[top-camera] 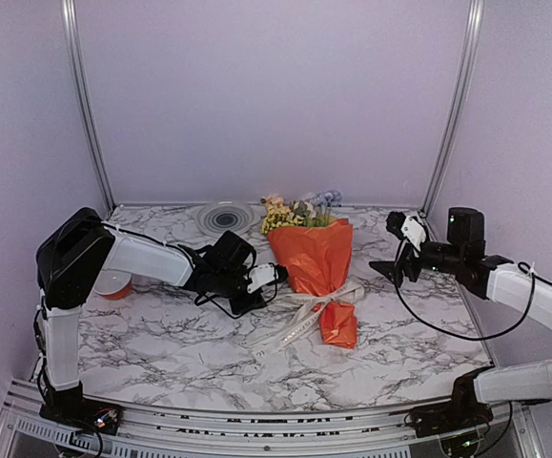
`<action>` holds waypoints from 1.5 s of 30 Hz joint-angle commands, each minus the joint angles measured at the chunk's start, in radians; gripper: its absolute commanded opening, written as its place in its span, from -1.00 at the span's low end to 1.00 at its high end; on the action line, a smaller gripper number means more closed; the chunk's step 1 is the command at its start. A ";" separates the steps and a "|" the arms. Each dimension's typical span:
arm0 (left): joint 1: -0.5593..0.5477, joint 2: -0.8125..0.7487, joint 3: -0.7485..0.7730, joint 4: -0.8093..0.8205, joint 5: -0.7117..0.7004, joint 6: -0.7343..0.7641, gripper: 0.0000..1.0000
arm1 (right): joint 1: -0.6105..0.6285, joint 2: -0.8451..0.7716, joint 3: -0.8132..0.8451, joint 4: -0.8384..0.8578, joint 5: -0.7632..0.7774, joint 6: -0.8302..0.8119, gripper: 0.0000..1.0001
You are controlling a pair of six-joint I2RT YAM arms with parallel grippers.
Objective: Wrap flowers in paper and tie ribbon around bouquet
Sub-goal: Tie the ribbon around the folded bouquet.
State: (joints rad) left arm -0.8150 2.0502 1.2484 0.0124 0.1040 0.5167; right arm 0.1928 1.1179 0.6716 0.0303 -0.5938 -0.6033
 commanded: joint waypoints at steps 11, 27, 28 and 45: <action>0.024 0.016 0.009 0.018 0.137 0.058 -1.00 | 0.094 0.156 -0.036 -0.162 0.306 -0.805 0.82; 0.028 0.013 0.040 0.000 0.148 0.068 -1.00 | 0.128 0.427 -0.006 0.008 0.282 -0.867 0.79; 0.028 0.012 0.040 -0.001 0.149 0.067 -1.00 | 0.129 0.435 -0.002 0.009 0.280 -0.872 0.77; 0.030 -0.017 0.053 0.043 0.124 0.028 -1.00 | 0.217 0.390 -0.033 -0.011 0.319 -0.861 -0.68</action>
State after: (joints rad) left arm -0.7925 2.0571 1.2793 0.0177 0.2348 0.5667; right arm 0.4057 1.5646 0.6521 0.0128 -0.2832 -1.4883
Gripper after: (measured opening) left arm 0.004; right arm 0.221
